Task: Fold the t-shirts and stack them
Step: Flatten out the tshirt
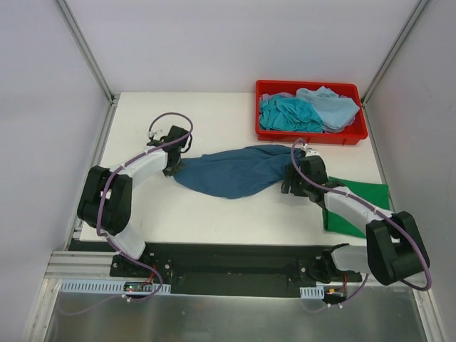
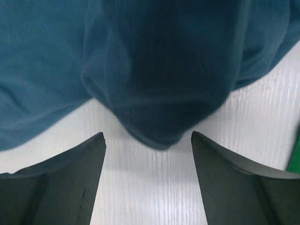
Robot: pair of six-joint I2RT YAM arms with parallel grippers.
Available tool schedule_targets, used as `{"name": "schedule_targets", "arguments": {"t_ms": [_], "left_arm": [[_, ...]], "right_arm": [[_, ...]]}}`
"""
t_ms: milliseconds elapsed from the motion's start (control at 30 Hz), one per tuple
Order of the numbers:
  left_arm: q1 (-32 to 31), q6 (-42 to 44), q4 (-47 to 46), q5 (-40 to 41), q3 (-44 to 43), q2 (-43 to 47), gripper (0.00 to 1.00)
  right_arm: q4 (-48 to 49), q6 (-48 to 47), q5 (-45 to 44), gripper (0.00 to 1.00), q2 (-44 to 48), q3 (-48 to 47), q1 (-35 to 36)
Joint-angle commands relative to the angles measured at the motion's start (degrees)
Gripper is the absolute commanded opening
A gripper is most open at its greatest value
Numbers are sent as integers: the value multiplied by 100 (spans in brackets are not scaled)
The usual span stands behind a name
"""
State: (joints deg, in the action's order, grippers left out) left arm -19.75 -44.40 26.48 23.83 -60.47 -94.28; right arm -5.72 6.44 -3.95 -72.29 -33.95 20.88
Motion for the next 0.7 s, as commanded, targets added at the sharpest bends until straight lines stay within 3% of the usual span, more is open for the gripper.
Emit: {"name": "schedule_targets", "arguments": {"t_ms": [0,100,233,400,500,667], "left_arm": [[50,-95,182,-142,70,103,0],[50,-60,182,-204,53,85,0],[50,10,182,-204,26,103,0],[50,19,182,-204,70,164,0],[50,19,191,-160,105,226,0],[50,37,217,-186,158,445,0]], "right_arm": [[1501,261,-519,74,-294,187,38],[2038,489,-755,69,-478,372,30],[2109,867,-1213,53,-803,363,30],[2373,903,-1311,42,-1129,363,39],[2382,947,-1337,21,-989,433,56],[1849,790,-1293,6,-173,653,144]]}}
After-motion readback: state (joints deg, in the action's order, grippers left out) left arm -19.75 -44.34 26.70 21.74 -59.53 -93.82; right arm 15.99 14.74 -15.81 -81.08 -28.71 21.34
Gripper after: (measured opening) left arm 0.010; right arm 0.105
